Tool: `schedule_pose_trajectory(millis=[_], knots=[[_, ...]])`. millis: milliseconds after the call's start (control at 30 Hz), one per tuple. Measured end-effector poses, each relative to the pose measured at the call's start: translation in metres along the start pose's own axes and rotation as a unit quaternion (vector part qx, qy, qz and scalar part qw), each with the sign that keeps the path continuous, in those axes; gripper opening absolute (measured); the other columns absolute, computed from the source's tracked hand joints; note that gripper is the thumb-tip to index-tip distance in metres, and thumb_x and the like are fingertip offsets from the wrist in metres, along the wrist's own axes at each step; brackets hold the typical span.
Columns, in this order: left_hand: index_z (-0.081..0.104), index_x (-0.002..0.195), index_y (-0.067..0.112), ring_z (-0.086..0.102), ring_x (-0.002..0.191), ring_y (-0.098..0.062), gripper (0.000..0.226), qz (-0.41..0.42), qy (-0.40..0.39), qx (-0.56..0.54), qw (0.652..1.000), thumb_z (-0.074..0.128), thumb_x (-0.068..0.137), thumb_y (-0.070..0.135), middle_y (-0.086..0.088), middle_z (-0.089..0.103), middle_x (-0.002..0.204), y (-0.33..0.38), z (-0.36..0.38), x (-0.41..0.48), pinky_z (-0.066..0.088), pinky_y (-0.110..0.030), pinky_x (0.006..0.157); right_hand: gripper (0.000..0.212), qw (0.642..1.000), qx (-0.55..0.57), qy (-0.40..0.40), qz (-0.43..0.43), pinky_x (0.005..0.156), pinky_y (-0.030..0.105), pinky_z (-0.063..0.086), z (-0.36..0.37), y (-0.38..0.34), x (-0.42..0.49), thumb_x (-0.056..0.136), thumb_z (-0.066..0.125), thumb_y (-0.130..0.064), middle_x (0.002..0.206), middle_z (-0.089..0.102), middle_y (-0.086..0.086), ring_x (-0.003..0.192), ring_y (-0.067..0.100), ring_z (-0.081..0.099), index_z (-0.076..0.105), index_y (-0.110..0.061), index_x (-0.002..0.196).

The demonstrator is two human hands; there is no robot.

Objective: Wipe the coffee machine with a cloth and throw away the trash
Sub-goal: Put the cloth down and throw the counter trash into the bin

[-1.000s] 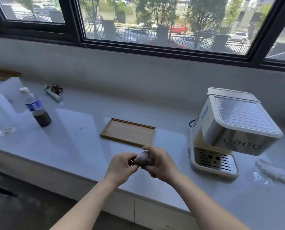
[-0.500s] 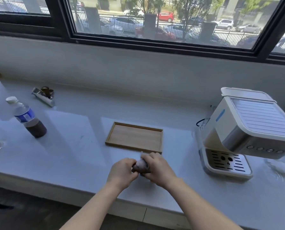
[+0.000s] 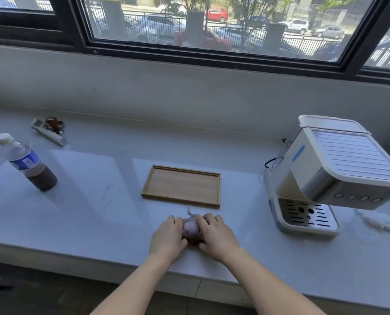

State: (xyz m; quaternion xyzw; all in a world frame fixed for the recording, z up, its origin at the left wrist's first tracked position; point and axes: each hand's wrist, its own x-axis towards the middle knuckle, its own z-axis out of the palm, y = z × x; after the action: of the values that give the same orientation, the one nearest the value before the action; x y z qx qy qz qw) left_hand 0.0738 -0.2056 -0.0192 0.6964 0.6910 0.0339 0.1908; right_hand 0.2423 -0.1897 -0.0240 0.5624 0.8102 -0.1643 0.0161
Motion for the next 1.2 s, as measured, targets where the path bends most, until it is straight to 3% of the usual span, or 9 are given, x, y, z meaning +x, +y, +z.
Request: schedule_pose_trajectory(millis=[200,633,733,1200], knots=[[0.036,0.135,0.026,0.052,0.106,-0.027,0.06,0.023,0.013,0.04,0.999,0.057,0.078,0.029,-0.004,0.044,0.123,0.014,-0.016,0.0,0.047,-0.037,0.078,0.079,0.998,0.046,0.028,0.018,0.102,0.042,0.042,-0.014,0.003,-0.011,0.081,0.062,-0.036,0.148,0.033,0.001,0.132,0.029,0.033,0.023,-0.027,0.149],[0.036,0.136,0.023,0.046,0.116,-0.028,0.06,0.171,0.044,0.091,0.98,0.049,0.085,0.053,-0.004,0.046,0.127,0.102,-0.029,-0.015,0.043,-0.042,0.087,0.066,0.985,0.051,0.1,0.129,0.104,0.041,0.04,-0.053,0.054,-0.098,0.091,0.056,-0.046,0.147,0.039,0.002,0.131,0.029,0.036,0.03,-0.023,0.147],[0.035,0.138,0.021,0.047,0.114,-0.03,0.059,0.209,0.042,0.091,0.973,0.05,0.085,0.042,-0.007,0.045,0.129,0.13,-0.02,-0.026,0.043,-0.044,0.087,0.068,0.977,0.063,0.107,0.171,0.104,0.04,0.041,-0.056,0.069,-0.131,0.091,0.056,-0.046,0.146,0.04,0.001,0.131,0.027,0.035,0.028,-0.024,0.148],[0.043,0.131,0.022,0.051,0.11,-0.026,0.055,0.311,0.033,0.069,0.947,0.052,0.081,0.045,-0.002,0.048,0.122,0.289,0.039,-0.102,0.044,-0.039,0.081,0.066,0.942,0.08,0.15,0.29,0.106,0.04,0.039,-0.064,0.169,-0.302,0.093,0.053,-0.046,0.146,0.041,0.004,0.129,0.028,0.038,0.029,-0.023,0.15]])
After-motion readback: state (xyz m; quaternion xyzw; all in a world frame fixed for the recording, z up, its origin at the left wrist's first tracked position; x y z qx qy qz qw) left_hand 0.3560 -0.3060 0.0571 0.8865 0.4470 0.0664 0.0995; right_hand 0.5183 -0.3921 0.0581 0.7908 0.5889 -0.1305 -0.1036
